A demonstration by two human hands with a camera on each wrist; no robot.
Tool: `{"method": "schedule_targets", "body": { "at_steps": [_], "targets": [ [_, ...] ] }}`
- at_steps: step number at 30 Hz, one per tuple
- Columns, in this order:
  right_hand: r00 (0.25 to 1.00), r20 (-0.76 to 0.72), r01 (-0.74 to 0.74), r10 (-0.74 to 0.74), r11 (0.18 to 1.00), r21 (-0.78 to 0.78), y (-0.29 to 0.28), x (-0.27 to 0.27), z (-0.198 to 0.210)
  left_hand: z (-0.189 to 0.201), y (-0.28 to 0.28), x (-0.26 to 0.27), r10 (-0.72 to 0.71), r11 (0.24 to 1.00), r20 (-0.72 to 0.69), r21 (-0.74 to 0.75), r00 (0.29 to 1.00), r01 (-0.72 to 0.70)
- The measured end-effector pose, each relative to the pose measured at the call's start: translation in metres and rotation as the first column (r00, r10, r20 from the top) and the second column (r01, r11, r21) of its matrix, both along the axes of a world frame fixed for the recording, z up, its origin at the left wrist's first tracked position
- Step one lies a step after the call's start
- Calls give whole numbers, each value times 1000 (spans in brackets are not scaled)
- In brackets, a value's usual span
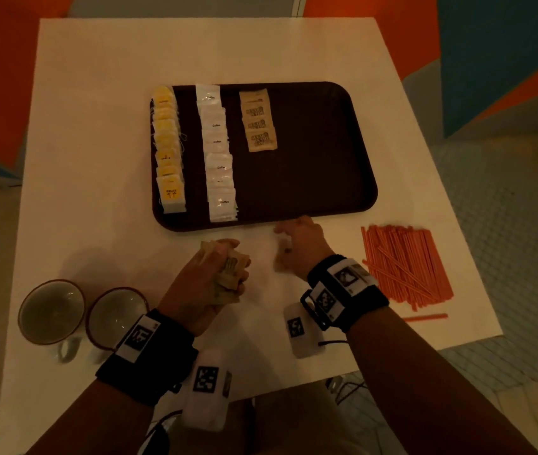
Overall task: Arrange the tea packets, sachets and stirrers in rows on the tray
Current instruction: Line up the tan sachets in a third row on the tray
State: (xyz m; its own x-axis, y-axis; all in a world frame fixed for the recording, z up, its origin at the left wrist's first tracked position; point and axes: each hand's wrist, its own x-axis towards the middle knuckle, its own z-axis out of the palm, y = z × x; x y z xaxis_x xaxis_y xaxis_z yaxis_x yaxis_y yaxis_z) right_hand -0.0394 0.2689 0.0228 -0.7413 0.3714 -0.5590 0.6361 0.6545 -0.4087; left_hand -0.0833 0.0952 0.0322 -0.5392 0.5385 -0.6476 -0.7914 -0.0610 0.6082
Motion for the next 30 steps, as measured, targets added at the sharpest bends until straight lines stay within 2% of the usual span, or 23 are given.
{"method": "schedule_targets", "body": {
  "at_steps": [1, 2, 5, 8, 11, 13, 14, 15, 16, 17, 18, 21, 23, 26, 28, 30],
  "targets": [
    [994, 67, -96, 89, 990, 99, 3, 4, -7, 1, 0, 1, -16, 1000, 11, 4, 1000, 16],
    [990, 79, -129, 119, 982, 135, 4, 7, -11, 1, 1, 2, -31, 1000, 18, 1, 999, 31],
    [997, 34, -79, 76, 991, 108, 7, 11, -20, 0, 4, 0, -67, 997, 34, -36, 997, 68],
    [994, -24, -105, 107, 992, 64, 6, 11, -25, 1, 8, -2, -85, 996, 68, -23, 994, 87],
    [984, -168, 34, -52, 993, -112, 11, 14, -12, 7, 12, -5, -87, 996, 95, 19, 992, 86],
    [941, -271, 149, -205, 966, -213, 15, 17, 7, 10, 13, -7, -95, 995, 93, 27, 991, 93],
    [902, -313, 191, -298, 924, -330, 16, 20, 18, 12, 14, -7, -98, 995, 88, 23, 991, 97],
    [855, -309, 222, -416, 833, -506, 15, 22, 29, 13, 14, -8, -100, 995, 81, 20, 992, 99],
    [826, -248, 232, -506, 706, -669, 11, 23, 40, 12, 15, -9, -102, 995, 71, 14, 992, 102],
    [823, -197, 212, -533, 609, -764, 7, 22, 46, 12, 16, -9, -115, 993, 57, 8, 992, 115],
    [846, -198, 184, -495, 618, -764, 3, 22, 49, 12, 17, -8, -143, 990, 38, 1, 989, 143],
    [916, -328, 35, -231, 860, -509, -10, 17, 53, 14, 22, -3, -264, 964, -42, 10, 964, 264],
    [924, -366, -31, -110, 933, -359, -16, 16, 51, 18, 26, -1, -290, 956, -65, 16, 955, 291],
    [897, -425, -27, -124, 943, -333, -20, 17, 52, 22, 31, -2, -247, 969, -46, 22, 968, 248],
    [850, -475, 27, -227, 920, -391, -13, 18, 55, 24, 33, -4, -184, 979, 43, 94, 982, 180],
    [784, -483, 102, -390, 849, -519, 1, 19, 60, 27, 33, -7, -138, 984, 139, 129, 981, 120]
  ]
}}
